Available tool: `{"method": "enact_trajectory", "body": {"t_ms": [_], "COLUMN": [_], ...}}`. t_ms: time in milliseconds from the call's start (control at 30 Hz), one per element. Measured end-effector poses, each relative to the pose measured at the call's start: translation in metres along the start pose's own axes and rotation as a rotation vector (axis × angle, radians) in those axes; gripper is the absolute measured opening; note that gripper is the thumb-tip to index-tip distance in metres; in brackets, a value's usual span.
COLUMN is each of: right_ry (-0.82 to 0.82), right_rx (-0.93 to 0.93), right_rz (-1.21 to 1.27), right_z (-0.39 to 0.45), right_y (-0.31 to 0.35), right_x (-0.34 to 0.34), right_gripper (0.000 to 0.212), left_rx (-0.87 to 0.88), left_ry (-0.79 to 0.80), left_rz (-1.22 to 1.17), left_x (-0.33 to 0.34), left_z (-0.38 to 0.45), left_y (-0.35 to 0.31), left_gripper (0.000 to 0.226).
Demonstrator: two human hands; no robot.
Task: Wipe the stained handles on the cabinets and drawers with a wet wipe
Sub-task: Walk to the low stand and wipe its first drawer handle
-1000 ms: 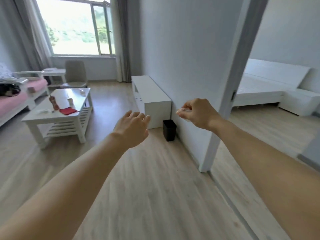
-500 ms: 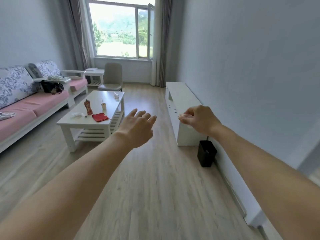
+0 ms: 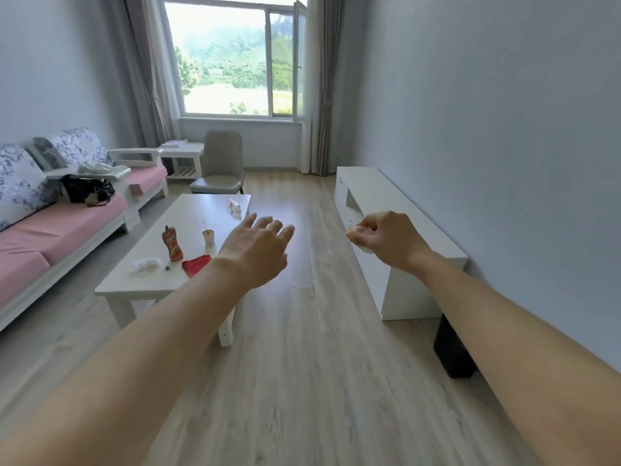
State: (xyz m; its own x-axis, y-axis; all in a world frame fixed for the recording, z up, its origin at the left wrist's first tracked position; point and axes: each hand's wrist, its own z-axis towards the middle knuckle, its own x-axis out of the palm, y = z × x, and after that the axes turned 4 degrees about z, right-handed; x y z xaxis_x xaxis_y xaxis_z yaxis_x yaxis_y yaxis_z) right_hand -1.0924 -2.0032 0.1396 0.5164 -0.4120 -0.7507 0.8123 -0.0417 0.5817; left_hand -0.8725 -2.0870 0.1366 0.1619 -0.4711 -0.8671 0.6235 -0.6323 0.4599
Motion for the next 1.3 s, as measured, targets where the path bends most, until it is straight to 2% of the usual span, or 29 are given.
{"method": "enact_trajectory", "body": {"t_ms": [367,533,767,933,1133,1300], "right_ry": [-0.135,-0.127,-0.106,-0.153,-0.281,-0.357], "right_rx": [0.211,0.306,0.305,0.361,0.62,0.828], "right_rz": [0.028,0.042,0.055,0.02,-0.007,-0.017], "right_z": [0.242,0.367,0.544,0.646,0.718,0.737], "right_y": [-0.117,-0.159,-0.187,-0.241,-0.321,-0.395], "right_x": [0.07,0.1,0.141,0.176,0.177,0.17], "right_gripper": [0.023,0.022,0.015,0.015,0.016,0.032], "left_rx": [0.214,0.26,0.28,0.362,0.631,0.838], "left_ry": [-0.002,0.004,0.005,-0.094,-0.042,-0.043], "left_rz": [-0.065,-0.122,-0.162,-0.164,-0.177,-0.217], "left_x": [0.158,0.211,0.291,0.356,0.407,0.435], "left_z": [0.26,0.384,0.538,0.668,0.822,0.927], "left_y": [0.073,0.121,0.19,0.22,0.215,0.154], "left_gripper": [0.053,0.056,0.056,0.056,0.06,0.06]}}
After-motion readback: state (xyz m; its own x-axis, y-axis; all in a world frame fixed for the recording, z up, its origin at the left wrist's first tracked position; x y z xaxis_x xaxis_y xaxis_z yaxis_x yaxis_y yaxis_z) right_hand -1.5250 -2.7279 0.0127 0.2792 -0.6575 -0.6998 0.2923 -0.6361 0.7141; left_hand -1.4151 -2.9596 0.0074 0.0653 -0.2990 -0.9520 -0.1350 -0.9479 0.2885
